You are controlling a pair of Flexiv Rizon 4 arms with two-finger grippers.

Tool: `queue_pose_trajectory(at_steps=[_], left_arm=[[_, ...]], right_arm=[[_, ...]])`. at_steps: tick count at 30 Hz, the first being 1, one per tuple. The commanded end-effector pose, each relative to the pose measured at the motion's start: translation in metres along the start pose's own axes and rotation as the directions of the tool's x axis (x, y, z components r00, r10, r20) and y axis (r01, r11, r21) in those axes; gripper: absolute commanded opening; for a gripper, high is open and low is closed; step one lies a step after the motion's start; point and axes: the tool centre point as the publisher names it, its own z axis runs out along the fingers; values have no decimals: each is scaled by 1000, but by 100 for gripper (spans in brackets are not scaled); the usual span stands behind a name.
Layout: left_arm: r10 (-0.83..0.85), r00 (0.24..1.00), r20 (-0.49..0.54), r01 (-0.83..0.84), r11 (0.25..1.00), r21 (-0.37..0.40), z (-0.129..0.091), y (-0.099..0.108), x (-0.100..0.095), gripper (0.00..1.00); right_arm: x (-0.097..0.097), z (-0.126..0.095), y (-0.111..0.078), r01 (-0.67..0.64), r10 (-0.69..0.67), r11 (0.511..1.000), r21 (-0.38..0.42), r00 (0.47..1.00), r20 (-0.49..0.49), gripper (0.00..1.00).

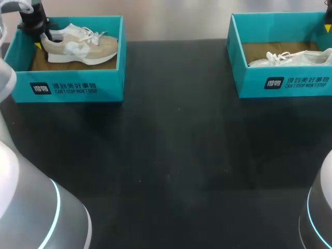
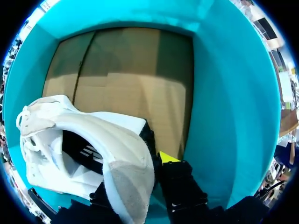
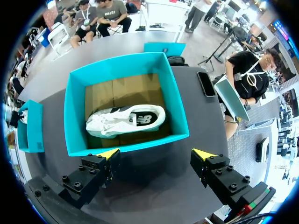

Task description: Take the shoe out of the shoebox, open the shoe tongue, remove and reinsert the insole, then place the shoe into the shoebox

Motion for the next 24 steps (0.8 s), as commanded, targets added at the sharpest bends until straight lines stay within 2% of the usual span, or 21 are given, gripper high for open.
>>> queue_pose_trajectory(at_steps=[1,7,18,24], left_arm=[[4,1000,-5,-4,1000,15,-1,8,-1,0],[9,1000,-4,-8,1000,25,-15,1,8,0],[-13,999,35,13,1000,7,-45,1,27,0],[-10,998,60,11,1000,-19,-75,-7,25,0]], right_arm=[[0,0,-1,-1,1,1000,-1,1000,1,100],[0,0,-1,-1,1,1000,-1,1000,1,100],[0,0,-1,-1,1,1000,-1,1000,1,100],[0,0,-1,-1,1,1000,-1,1000,1,100]])
